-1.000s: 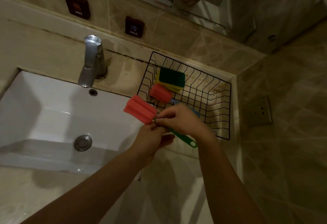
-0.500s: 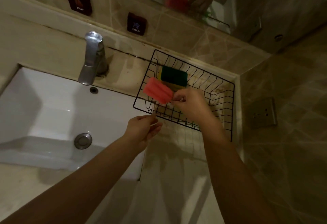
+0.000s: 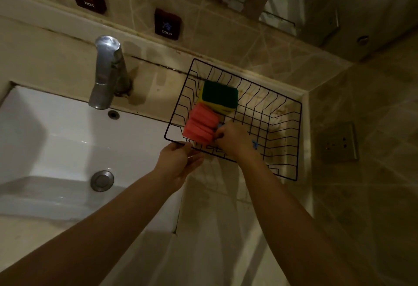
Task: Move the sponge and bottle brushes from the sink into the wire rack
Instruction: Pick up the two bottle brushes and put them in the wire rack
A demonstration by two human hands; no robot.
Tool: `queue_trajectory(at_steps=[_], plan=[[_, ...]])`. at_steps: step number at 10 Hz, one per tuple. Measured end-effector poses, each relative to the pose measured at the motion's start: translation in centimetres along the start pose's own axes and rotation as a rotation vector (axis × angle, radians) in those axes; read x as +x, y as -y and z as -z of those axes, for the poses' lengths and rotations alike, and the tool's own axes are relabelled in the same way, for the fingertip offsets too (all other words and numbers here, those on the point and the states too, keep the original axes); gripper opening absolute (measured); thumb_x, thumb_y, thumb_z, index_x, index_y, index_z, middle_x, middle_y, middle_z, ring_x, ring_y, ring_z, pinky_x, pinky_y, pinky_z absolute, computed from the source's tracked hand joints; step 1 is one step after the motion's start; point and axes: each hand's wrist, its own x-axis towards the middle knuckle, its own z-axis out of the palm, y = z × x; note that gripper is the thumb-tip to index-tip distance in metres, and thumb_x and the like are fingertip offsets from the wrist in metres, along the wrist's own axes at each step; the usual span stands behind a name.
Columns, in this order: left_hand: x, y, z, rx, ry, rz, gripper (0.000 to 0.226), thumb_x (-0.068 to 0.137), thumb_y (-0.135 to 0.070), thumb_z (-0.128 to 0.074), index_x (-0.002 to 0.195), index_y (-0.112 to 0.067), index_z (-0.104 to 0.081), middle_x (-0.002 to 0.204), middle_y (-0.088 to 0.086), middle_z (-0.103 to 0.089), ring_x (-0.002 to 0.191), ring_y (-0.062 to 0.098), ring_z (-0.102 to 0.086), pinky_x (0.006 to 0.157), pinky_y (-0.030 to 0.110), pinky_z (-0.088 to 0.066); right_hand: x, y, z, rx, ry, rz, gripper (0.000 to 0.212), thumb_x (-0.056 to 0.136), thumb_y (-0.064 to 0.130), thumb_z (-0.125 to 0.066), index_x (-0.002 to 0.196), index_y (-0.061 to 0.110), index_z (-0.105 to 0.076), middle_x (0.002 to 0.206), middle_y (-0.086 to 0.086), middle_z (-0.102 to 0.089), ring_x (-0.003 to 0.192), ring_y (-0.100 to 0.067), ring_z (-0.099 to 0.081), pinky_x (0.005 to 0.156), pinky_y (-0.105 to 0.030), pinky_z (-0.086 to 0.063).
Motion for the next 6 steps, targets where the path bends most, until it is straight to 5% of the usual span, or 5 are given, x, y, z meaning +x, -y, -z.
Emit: queue_trajectory(at_steps=[4,5,6], plan=[[-1.0,-0.4,-0.2,0.095,0.064,-0.027,0.017,0.098,-0.012,-0.047,0.111,-0.002,-0.053,0.099,0.017,-0.063,0.081,0.025,-0.067,0.062,0.03,-0.06,-0.8,-0.3,0.9,0.215,0.046,-0.161,0.011,0.078,0.025,-0.076,0.082,0.015,-0.079,0.087,-0.005,-0.075,0.081,-0.019,-0.066,0.064,-0.022,-0.048],[-1.5,-1.4,0.0,0.166,0.073,-0.014,0.012,0.095,-0.014,-0.054,0.096,-0.002,-0.057,0.095,0.015,-0.065,0.08,0.023,-0.067,0.063,0.029,-0.061,-2.0,0.1,1.5,0.251,-0.054,-0.18,0.012,0.08,0.012,-0.067,0.083,0.017,-0.078,0.091,-0.005,-0.075,0.078,-0.018,-0.063,0.061,-0.019,-0.043],[-2.0,-2.2,1.0,0.284,0.082,0.021,0.015,0.091,-0.013,-0.06,0.098,0.0,-0.061,0.097,0.015,-0.066,0.082,0.024,-0.067,0.072,0.032,-0.06,-4.1,1.9,1.3,0.35,-0.211,-0.196,0.014,0.081,0.008,-0.066,0.082,0.015,-0.077,0.089,-0.005,-0.075,0.083,-0.02,-0.066,0.075,-0.027,-0.051]])
